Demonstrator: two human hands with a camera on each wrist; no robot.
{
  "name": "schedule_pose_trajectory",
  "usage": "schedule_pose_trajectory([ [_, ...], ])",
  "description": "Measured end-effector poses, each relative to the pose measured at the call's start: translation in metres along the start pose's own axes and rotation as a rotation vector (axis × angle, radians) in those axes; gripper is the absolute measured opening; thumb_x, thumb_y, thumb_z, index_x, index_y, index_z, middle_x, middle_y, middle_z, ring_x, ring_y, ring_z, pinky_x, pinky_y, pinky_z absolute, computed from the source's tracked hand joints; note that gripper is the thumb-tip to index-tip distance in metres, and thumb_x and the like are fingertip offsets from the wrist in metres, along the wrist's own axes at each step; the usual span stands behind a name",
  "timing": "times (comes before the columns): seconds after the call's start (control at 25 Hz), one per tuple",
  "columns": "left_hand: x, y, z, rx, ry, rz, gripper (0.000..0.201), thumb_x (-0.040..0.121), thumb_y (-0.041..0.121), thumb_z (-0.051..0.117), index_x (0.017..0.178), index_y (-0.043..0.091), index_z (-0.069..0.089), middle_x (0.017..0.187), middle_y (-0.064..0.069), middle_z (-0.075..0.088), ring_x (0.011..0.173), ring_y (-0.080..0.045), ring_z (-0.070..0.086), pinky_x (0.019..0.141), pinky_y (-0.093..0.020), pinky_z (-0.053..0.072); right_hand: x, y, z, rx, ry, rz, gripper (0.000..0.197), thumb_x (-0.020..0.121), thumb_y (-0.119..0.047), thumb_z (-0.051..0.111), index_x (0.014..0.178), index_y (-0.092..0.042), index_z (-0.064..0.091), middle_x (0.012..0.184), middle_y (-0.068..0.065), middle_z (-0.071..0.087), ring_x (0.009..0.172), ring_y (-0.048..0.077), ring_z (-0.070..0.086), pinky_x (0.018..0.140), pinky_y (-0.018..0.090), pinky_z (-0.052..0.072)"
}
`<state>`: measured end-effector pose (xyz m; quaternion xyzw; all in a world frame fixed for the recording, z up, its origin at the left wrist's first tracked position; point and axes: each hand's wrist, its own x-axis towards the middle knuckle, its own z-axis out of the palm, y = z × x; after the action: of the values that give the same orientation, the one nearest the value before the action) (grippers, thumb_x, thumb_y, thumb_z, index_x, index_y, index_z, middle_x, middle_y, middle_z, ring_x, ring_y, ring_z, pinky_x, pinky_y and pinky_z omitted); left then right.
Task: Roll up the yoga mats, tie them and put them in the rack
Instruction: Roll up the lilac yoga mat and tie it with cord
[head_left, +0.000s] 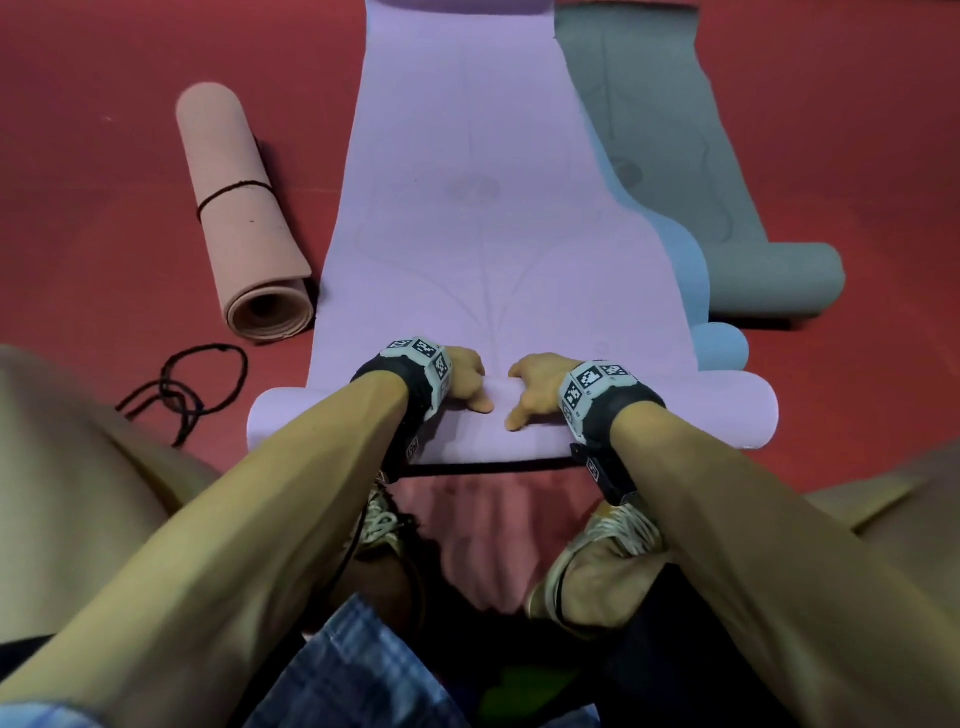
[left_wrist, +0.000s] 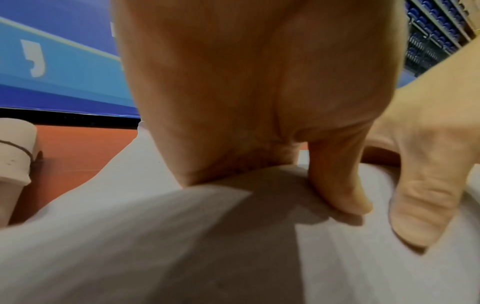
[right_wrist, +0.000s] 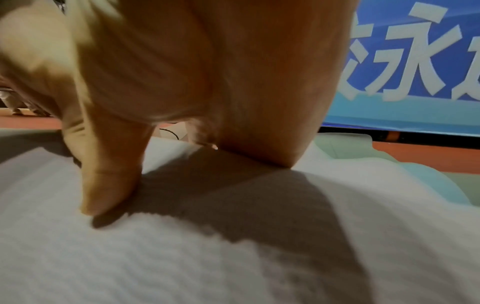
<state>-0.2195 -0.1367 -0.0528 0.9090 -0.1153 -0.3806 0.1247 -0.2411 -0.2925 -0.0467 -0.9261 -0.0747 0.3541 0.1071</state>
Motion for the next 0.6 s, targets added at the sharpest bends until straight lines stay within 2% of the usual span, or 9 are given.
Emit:
schedule_pose_trajectory([
  [0.08, -0.001, 0.004, 0.003, -0.010, -0.016, -0.028, 0.037, 0.089, 0.027, 0.067, 0.119, 0.007, 0.063, 0.121, -0.007, 0.062, 0.114, -0.027, 0.058, 0.096, -0.033, 0.044, 0.005, -0.001, 0.004, 0.015, 0.011, 0.017, 0.061, 0.068, -0.047, 0.085, 0.116, -0.017, 0.063, 0.114, 0.003, 0.066, 0.100, 0.024, 0.062, 0.083, 0.031, 0.049],
  [0.12, 0.000, 0.004, 0.005, -0.018, -0.033, -0.033, 0.035, 0.088, 0.030, 0.067, 0.116, 0.008, 0.064, 0.122, -0.008, 0.063, 0.113, -0.027, 0.058, 0.096, -0.033, 0.044, 0.008, 0.000, 0.006, 0.028, -0.006, 0.025, 0.063, 0.068, -0.051, 0.085, 0.115, -0.015, 0.063, 0.110, 0.001, 0.066, 0.101, 0.025, 0.063, 0.085, 0.031, 0.050],
  [0.24, -0.004, -0.002, 0.010, -0.023, -0.138, -0.017, 0.047, 0.074, 0.040, 0.081, 0.107, 0.010, 0.067, 0.108, -0.007, 0.071, 0.100, -0.026, 0.066, 0.092, -0.037, 0.053, 0.014, 0.001, 0.007, 0.090, -0.092, 0.018, 0.045, 0.069, -0.051, 0.083, 0.093, -0.017, 0.066, 0.091, -0.001, 0.069, 0.089, 0.023, 0.066, 0.079, 0.030, 0.050],
  [0.32, -0.005, -0.010, 0.014, 0.031, -0.144, -0.006, 0.053, 0.061, 0.036, 0.089, 0.103, 0.009, 0.069, 0.100, -0.007, 0.073, 0.093, -0.028, 0.069, 0.086, -0.038, 0.057, 0.015, -0.001, 0.004, 0.130, -0.124, -0.012, 0.044, 0.067, -0.052, 0.084, 0.092, -0.018, 0.070, 0.087, -0.003, 0.071, 0.088, 0.022, 0.068, 0.081, 0.031, 0.052],
  [0.44, 0.002, -0.010, 0.015, 0.068, -0.065, -0.022, 0.042, 0.057, 0.026, 0.088, 0.090, 0.005, 0.070, 0.089, -0.010, 0.073, 0.083, -0.030, 0.070, 0.076, -0.037, 0.059, 0.012, -0.002, 0.001, 0.104, -0.113, -0.046, 0.045, 0.068, -0.051, 0.085, 0.096, -0.019, 0.071, 0.090, -0.003, 0.071, 0.091, 0.020, 0.067, 0.083, 0.031, 0.052],
  [0.52, 0.007, -0.006, 0.011, 0.037, -0.054, -0.043, 0.029, 0.055, 0.022, 0.084, 0.075, 0.008, 0.067, 0.078, -0.009, 0.069, 0.071, -0.028, 0.066, 0.067, -0.033, 0.055, 0.012, 0.000, 0.003, -0.051, -0.085, -0.039, 0.052, 0.065, -0.050, 0.087, 0.101, -0.019, 0.064, 0.097, 0.000, 0.068, 0.091, 0.023, 0.064, 0.079, 0.031, 0.051],
  [0.6, 0.009, -0.004, 0.009, -0.012, -0.066, -0.077, 0.028, 0.047, 0.022, 0.081, 0.068, 0.011, 0.065, 0.076, -0.008, 0.068, 0.068, -0.026, 0.063, 0.066, -0.032, 0.056, 0.014, 0.001, 0.007, -0.183, -0.038, -0.025, 0.054, 0.061, -0.047, 0.089, 0.093, -0.018, 0.057, 0.094, 0.002, 0.065, 0.086, 0.025, 0.062, 0.074, 0.033, 0.050],
])
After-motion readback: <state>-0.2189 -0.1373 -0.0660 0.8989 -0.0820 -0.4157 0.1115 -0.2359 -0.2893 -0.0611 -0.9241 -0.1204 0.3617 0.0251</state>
